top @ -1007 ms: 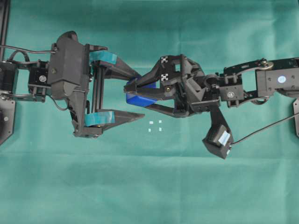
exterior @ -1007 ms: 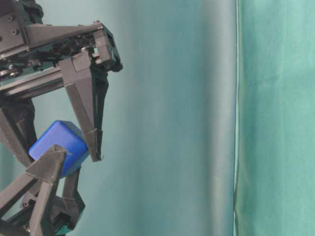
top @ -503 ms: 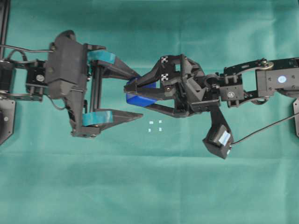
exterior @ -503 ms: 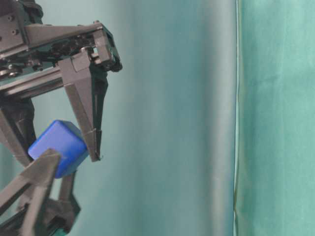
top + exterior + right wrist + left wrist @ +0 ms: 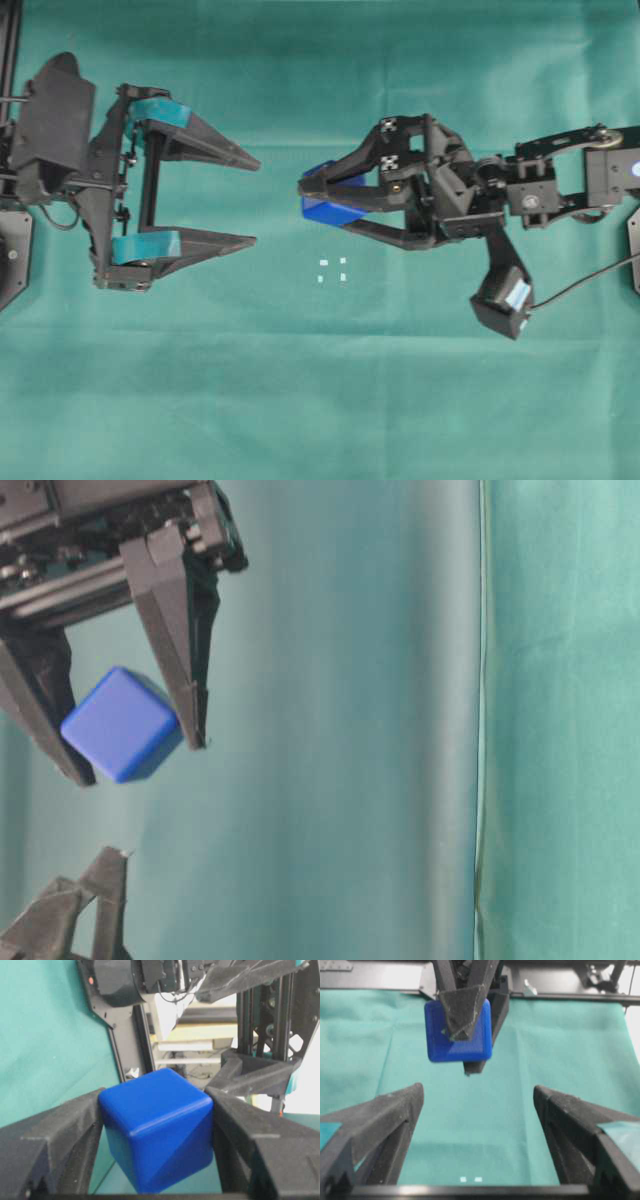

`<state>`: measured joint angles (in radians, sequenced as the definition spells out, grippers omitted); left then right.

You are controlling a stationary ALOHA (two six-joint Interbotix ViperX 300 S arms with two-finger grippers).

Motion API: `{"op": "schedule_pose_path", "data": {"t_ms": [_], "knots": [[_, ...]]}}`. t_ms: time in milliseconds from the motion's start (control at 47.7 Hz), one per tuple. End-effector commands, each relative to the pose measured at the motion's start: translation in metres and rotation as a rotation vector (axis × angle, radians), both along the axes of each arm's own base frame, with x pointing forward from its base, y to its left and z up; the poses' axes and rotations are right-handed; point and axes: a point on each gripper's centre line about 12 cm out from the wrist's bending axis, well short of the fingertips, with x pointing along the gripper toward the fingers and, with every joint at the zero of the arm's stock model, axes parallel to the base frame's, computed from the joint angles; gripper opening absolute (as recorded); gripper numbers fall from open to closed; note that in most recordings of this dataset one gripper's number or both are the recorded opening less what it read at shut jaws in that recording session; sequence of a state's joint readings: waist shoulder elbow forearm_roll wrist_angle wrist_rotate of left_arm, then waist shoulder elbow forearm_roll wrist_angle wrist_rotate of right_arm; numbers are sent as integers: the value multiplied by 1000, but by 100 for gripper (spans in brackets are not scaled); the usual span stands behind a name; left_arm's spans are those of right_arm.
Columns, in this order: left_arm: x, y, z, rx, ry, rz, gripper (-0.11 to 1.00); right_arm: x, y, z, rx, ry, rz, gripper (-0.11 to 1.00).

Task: Handover the blue block to the right arm after grasping it with the left arm, then place it in the designated position.
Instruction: 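Pull the cube back with the right gripper, away from the left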

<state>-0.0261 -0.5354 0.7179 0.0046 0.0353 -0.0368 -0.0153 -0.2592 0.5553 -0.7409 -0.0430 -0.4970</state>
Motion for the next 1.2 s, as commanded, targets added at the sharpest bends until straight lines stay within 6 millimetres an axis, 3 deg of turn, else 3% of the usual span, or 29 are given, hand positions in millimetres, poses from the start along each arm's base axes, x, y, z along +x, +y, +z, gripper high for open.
{"op": "schedule_pose_path", "data": {"t_ms": [0,231,587,818,986,1174], "knots": [[-1,0,7,-2,-21,2,100,-6,1,14,8,-37,-1,65],[1,0,8,-1,-20,1,100,-6,1,14,61,-38,-14,65],[1,0,7,4,-19,1,100,-10,0,30,657,-68,-159,65],[1,0,5,4,-3,1,100,-11,-3,26,955,-32,-278,65],[1,0,6,4,-5,1,100,-13,-1,23,1115,-7,-346,65],[1,1,5,6,-3,2,100,-15,-4,19,1154,14,-403,65]]}}
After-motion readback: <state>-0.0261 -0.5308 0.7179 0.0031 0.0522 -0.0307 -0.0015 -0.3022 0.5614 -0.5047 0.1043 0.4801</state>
